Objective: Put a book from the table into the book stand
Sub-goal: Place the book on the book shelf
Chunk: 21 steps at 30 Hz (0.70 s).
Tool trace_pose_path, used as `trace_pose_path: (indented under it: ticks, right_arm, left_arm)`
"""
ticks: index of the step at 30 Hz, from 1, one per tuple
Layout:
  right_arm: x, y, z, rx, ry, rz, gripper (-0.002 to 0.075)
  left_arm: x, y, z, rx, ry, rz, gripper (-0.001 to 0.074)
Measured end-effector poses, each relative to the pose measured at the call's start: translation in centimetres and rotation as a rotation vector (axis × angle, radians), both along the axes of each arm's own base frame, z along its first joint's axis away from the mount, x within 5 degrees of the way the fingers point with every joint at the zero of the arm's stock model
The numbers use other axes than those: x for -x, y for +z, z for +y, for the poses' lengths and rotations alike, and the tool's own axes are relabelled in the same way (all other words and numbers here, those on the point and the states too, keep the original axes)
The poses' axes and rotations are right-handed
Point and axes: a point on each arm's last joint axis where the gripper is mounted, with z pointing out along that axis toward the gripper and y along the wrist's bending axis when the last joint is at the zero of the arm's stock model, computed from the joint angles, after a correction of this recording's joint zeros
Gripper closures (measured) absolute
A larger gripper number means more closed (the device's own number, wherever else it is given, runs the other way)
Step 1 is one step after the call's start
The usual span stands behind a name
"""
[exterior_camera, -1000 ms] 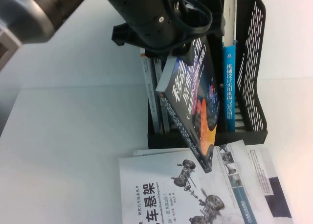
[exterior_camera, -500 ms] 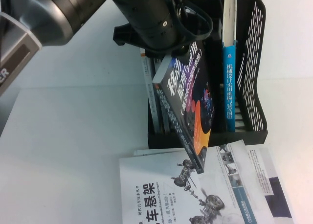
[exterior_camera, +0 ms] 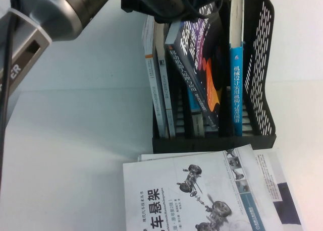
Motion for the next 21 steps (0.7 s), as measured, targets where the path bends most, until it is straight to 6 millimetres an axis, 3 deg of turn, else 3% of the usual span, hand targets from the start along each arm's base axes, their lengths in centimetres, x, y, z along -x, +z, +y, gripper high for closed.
trace_pose_path:
  ticks: [12, 21]
  right_arm:
    - [0.0, 0.0, 0.0, -0.003, 0.002, 0.003, 0.0729]
    - [0.0, 0.0, 0.0, -0.001, 0.004, 0.004, 0.0729]
  left_arm:
    - [-2.9, -2.1, -0.2, 0.018, 0.029, -0.007, 0.0622]
    - [-2.7, -2.4, 0.1, -0.053, 0.022, 0.022, 0.0622]
